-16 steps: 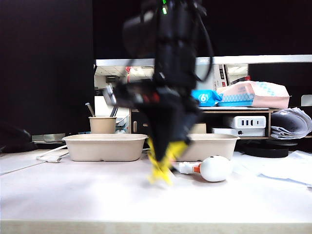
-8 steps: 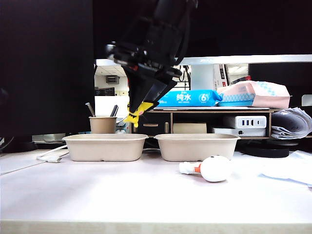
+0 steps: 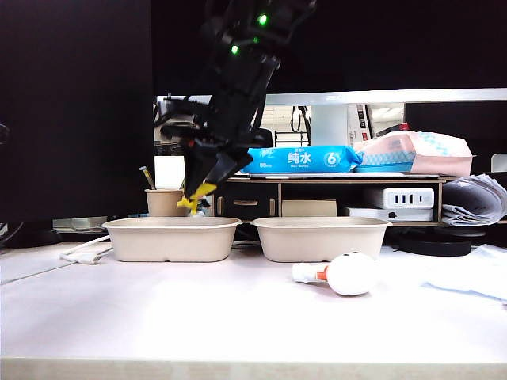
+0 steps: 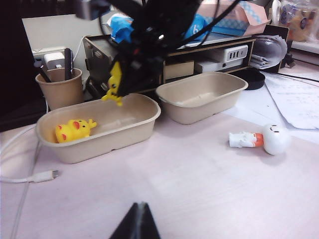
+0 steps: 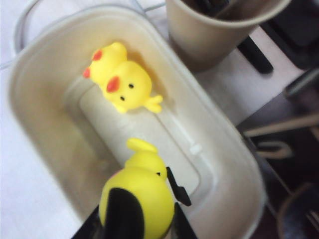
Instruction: Put the dolls with similar colors into the same paper box, while dolls with different colors go into separate paper boxes.
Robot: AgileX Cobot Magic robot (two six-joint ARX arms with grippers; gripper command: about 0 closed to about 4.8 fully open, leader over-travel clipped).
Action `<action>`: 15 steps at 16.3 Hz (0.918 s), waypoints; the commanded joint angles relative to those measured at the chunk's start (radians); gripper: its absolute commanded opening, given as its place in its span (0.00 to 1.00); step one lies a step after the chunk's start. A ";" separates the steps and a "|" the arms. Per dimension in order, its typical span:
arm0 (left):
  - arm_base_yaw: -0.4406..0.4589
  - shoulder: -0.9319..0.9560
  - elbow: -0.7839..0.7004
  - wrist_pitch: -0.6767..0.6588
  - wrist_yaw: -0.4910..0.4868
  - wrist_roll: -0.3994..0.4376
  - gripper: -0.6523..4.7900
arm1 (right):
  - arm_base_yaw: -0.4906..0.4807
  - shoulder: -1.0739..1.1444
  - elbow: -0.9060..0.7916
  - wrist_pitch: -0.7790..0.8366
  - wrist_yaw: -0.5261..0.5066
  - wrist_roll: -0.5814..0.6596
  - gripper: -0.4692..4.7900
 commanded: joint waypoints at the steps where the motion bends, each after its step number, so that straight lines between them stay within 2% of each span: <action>1: 0.026 0.000 0.001 0.013 0.001 0.000 0.11 | 0.003 0.026 0.004 0.005 -0.001 -0.002 0.28; 3: 0.039 0.000 0.001 0.013 0.001 0.000 0.11 | 0.003 0.035 0.004 0.027 -0.002 -0.002 0.38; 5: 0.045 0.000 0.001 0.012 0.001 0.000 0.11 | 0.003 0.038 0.004 0.055 0.002 -0.002 0.40; 6: 0.045 0.000 0.001 0.012 0.001 0.000 0.11 | 0.004 0.038 0.005 0.074 0.003 0.008 0.50; 7: 0.045 0.000 0.001 0.012 0.001 0.000 0.11 | 0.003 0.037 0.005 0.081 0.002 0.018 0.55; 10: 0.044 0.000 0.001 0.012 0.001 0.000 0.11 | 0.003 0.033 0.018 0.058 0.027 0.025 0.55; 12: 0.039 0.040 0.001 0.014 0.001 0.000 0.11 | 0.003 0.012 0.053 -0.035 0.037 0.025 0.55; 14: 0.002 0.127 0.001 0.013 -0.001 0.000 0.11 | 0.007 -0.006 0.164 -0.241 0.044 0.023 0.55; 15: -0.042 0.177 0.001 0.013 0.000 0.000 0.11 | 0.008 -0.023 0.209 -0.332 0.050 0.008 0.58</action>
